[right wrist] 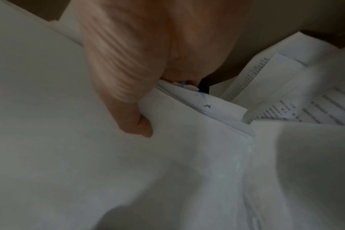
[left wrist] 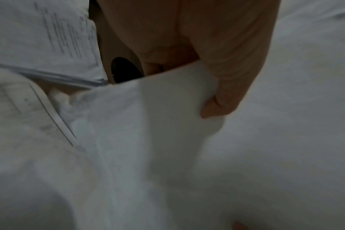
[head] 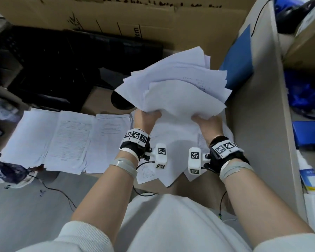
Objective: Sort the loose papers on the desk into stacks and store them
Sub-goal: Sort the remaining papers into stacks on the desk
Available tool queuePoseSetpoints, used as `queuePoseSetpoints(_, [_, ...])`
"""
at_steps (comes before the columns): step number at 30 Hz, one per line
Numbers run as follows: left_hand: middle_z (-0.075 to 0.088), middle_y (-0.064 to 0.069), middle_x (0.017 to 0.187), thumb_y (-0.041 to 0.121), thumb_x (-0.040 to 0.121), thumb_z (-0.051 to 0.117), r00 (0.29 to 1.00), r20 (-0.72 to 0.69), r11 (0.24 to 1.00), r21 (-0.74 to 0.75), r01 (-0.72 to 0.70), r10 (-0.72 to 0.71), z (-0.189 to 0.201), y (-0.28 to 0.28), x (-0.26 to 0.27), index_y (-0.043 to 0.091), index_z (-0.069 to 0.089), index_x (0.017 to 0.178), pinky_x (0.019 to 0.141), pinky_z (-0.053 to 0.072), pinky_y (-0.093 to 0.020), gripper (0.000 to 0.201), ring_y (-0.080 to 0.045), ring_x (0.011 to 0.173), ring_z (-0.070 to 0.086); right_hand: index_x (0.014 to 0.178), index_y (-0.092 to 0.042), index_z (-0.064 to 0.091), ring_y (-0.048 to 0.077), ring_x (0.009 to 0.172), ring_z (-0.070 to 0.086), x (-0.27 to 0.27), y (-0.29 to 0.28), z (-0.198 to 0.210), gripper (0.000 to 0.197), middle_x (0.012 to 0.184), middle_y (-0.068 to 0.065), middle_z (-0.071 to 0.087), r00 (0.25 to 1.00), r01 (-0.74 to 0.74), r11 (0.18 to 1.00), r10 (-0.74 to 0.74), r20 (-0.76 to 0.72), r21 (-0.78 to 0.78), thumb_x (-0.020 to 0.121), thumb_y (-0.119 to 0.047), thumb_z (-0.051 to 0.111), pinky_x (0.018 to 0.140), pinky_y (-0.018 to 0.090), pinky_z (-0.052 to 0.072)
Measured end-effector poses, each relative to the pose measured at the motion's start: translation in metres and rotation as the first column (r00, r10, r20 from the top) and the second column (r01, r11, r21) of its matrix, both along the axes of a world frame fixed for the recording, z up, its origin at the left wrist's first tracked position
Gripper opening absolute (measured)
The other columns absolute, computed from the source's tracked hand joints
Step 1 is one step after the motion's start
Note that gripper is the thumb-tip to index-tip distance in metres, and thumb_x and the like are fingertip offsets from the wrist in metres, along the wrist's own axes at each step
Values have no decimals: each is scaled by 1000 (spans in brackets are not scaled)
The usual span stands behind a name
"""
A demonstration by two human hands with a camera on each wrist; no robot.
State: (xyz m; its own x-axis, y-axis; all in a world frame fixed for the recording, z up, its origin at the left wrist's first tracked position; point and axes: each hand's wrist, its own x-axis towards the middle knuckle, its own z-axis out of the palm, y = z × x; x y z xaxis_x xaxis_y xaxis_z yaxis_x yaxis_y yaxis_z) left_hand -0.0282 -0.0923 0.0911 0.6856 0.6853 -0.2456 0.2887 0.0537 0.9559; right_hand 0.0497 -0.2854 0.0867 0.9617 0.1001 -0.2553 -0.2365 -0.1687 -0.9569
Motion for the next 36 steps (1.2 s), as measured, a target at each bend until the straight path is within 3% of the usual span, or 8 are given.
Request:
queuePoseSetpoints(6, [59, 5, 121, 14, 67, 91, 998, -1, 997, 44, 64, -64, -9, 9, -4, 14, 50, 129, 99, 45, -16, 75, -6, 112, 57, 104, -13, 64, 11, 80, 64, 4, 0, -6, 34, 90, -3, 66, 994, -107, 988, 104, -33, -112, 76, 3, 75, 72, 24, 49])
queuePoseSetpoints(10, [52, 12, 115, 8, 69, 89, 994, -16, 993, 52, 106, -106, -2, 12, 14, 15, 51, 131, 91, 43, -8, 72, -3, 109, 51, 123, -16, 60, 14, 95, 63, 12, 12, -8, 53, 110, 1, 65, 994, -101, 989, 97, -42, -111, 75, 1, 74, 75, 19, 49])
queuePoseSetpoints(15, [53, 15, 99, -1, 77, 79, 987, -95, 991, -4, 134, -133, -11, 13, 13, 15, 47, 126, 64, 42, 1, 61, -1, 88, 55, 108, -3, 68, 27, 95, 69, 17, 9, -30, 41, 104, 10, 72, 975, -93, 982, 56, -214, -166, 70, -3, 81, 87, 38, 57])
queuePoseSetpoints(20, [69, -6, 89, -6, 65, 73, 987, -101, 988, -109, 112, -124, -21, 14, 19, -4, 66, 103, 73, 51, -29, 39, -21, 81, 64, 84, -8, 67, 21, 74, 65, 12, 17, -31, 17, 83, 5, 68, 971, -6, 997, -11, -238, -74, 76, 5, 75, 57, 18, 52])
queuePoseSetpoints(25, [57, -4, 75, -3, 62, 62, 997, 23, 985, -152, 79, -77, 7, 21, 35, 7, 59, 74, 62, 43, -24, 16, -13, 65, 50, 93, -12, 71, 14, 73, 72, 21, 28, -16, 21, 85, 1, 74, 974, 161, 985, -148, -172, 62, 75, -3, 76, 57, 21, 54])
queuePoseSetpoints(31, [59, 10, 96, 32, 86, 78, 1000, -31, 984, -178, 1, -6, 6, 21, 37, 14, 51, 119, 58, 38, 3, 47, 5, 86, 55, 109, -4, 69, 25, 92, 72, 21, 28, -26, 40, 102, 10, 74, 979, 2, 1000, -3, -204, -5, 71, -7, 82, 82, 38, 59])
queuePoseSetpoints(34, [63, 4, 101, 40, 85, 76, 995, -71, 983, -163, -87, 76, 1, 22, 46, 13, 52, 122, 66, 39, -2, 52, -7, 88, 60, 107, -3, 71, 23, 87, 73, 16, 30, -23, 32, 103, 13, 75, 984, -6, 999, 15, -177, 50, 76, 3, 77, 81, 36, 60])
queuePoseSetpoints(36, [62, -1, 105, 41, 82, 74, 992, -66, 968, -224, -116, 104, 2, 21, 54, 13, 50, 124, 82, 43, -21, 55, -17, 97, 59, 105, -4, 72, 22, 86, 73, 16, 32, -23, 31, 101, 12, 75, 986, -22, 998, 30, -166, 52, 75, 2, 79, 79, 35, 61])
